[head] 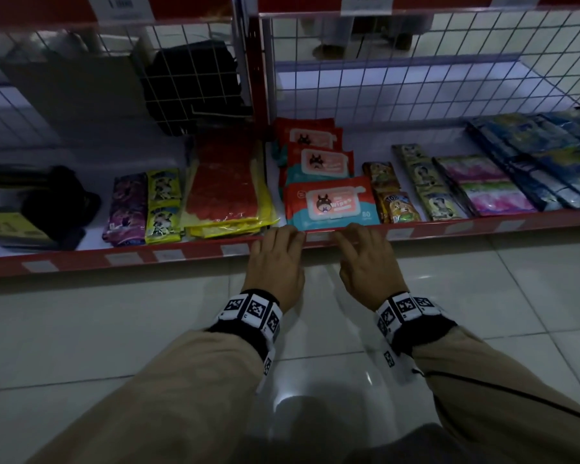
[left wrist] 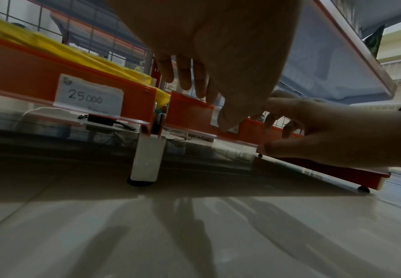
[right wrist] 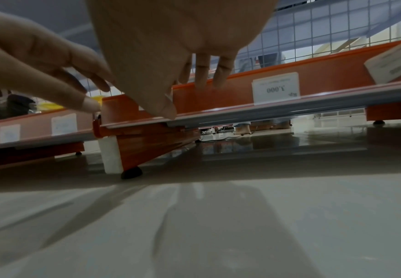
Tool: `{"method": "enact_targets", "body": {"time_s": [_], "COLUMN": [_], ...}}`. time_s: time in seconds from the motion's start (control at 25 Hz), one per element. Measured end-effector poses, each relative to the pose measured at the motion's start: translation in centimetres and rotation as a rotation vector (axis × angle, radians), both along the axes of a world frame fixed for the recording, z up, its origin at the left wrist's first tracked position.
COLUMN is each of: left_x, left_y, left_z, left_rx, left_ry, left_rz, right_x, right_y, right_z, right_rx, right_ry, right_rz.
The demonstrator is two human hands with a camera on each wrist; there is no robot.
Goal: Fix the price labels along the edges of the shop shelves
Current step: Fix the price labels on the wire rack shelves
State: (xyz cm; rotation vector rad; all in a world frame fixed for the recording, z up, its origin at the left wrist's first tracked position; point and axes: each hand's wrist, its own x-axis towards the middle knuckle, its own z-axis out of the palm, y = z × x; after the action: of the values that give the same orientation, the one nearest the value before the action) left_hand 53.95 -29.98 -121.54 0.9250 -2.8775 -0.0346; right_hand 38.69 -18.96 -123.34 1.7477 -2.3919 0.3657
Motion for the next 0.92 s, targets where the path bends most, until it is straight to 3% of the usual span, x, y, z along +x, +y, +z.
{"method": "enact_targets", "body": {"time_s": [0.36, 0.52, 0.72, 0.92], "left_x": [-0.3, -0.5, -0.9, -1.2], "left_y": [0.3, 0.1, 0.4, 0.7], "left_z": [-0.2, 0.0, -0.1, -0.3], "left_rx": [-0.042, -0.035, 0.002, -0.005], "left_ry": [-0.005, 0.003, 0.014, -0.022], "left_rz": [-0.001, -0.001, 0.039, 0.056], "right_x": [0.2, -0.1, 0.1, 0.1], "right_y": [-1.9, -1.7, -2.2, -2.5], "right_z": [0.7, 0.6, 0.7, 0.9], "right_rx": [-0.042, -0.075, -0.177, -0.154], "right_ry": [-0.035, -0.037, -0.119, -0.134], "right_rz": [-0.106, -0.059, 0.127, 0.134]}}
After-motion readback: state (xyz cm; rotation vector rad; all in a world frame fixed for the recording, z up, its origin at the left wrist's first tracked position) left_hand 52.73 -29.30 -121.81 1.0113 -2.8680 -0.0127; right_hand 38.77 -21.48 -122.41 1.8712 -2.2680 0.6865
